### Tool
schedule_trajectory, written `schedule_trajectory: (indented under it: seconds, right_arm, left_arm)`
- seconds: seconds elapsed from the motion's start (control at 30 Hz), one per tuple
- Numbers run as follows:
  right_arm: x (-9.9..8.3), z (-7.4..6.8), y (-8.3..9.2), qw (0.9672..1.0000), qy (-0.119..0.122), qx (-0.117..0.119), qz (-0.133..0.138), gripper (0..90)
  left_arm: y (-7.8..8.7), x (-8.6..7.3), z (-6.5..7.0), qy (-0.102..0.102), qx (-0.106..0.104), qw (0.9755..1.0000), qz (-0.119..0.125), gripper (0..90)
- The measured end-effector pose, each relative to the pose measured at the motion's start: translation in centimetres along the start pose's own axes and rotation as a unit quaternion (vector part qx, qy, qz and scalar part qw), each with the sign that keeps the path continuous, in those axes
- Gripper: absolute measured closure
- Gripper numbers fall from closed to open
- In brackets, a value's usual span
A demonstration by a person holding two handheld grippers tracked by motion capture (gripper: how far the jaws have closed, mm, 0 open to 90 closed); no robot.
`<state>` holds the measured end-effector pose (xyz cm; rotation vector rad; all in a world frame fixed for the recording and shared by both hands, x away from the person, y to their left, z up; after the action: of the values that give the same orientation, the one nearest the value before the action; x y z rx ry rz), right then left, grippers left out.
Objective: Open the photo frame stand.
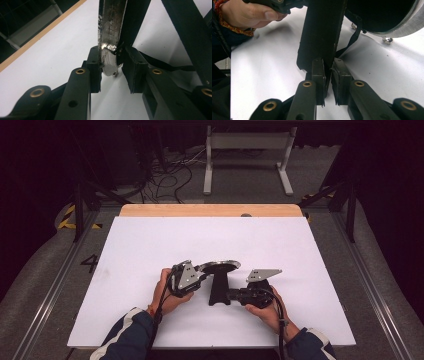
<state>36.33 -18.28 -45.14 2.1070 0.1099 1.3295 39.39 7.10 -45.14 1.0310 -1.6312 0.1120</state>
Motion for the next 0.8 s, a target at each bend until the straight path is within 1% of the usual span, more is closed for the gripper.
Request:
schedule_trajectory:
  seconds: [0.13,0.23,0.27,0.37,0.43,0.5,0.57,0.73,0.77,0.8]
  right_arm:
    - [-0.12,-0.01,-0.05,1.0000,0.004,-0.003,-0.005,82.4]
    - [-0.14,-0.21,-0.03,0.9999,0.011,-0.011,-0.003,82.5]
    - [-0.16,-0.25,-0.02,0.9998,0.012,-0.013,-0.004,82.6]
    - [-0.22,-0.23,0.08,0.9998,0.013,-0.013,-0.003,83.2]
    - [-0.25,-0.34,0.14,0.9998,0.013,-0.017,-0.004,83.3]
    - [-0.26,-0.51,0.17,0.9995,0.021,-0.024,-0.004,83.4]
    - [-0.31,-0.66,0.20,0.9993,0.023,-0.030,-0.005,83.5]
    - [-0.42,-0.70,0.54,0.9991,0.023,-0.035,-0.002,84.3]
    - [-0.43,-0.68,0.65,0.9992,0.024,-0.033,0.001,84.2]
    - [-0.43,-0.74,0.77,0.9991,0.023,-0.037,0.003,84.2]
  left_arm:
    - [0.02,-0.16,-0.26,0.007,-0.014,0.9999,0.000,70.2]
    - [0.00,-0.12,-0.22,0.009,-0.015,0.9998,0.000,70.3]
    - [0.00,-0.12,-0.27,0.008,-0.017,0.9998,-0.001,70.3]
    - [0.01,-0.21,-0.37,0.016,-0.024,0.9996,0.001,70.8]
    - [0.03,-0.22,-0.44,0.015,-0.025,0.9996,0.001,71.1]
    - [0.05,-0.24,-0.48,0.018,-0.028,0.9995,0.002,71.3]
    - [0.04,-0.22,-0.55,0.017,-0.033,0.9993,0.002,71.6]
    - [-0.09,-0.16,-0.71,0.013,-0.040,0.9991,0.000,71.0]
    - [-0.11,-0.17,-0.70,0.015,-0.043,0.9990,-0.001,70.2]
    - [-0.12,-0.16,-0.67,0.015,-0.044,0.9989,-0.002,69.4]
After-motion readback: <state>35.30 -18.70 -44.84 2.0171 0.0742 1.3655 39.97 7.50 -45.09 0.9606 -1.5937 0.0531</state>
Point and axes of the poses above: each handheld gripper's, and its own axes: y roughly backward along the jaws, x roughly out of its top, z roughly to its right, the point moved 1 cm from there along -y, roughly forward along the jaws, and after that the axes turned 5 degrees about x, right-handed, at the moved point
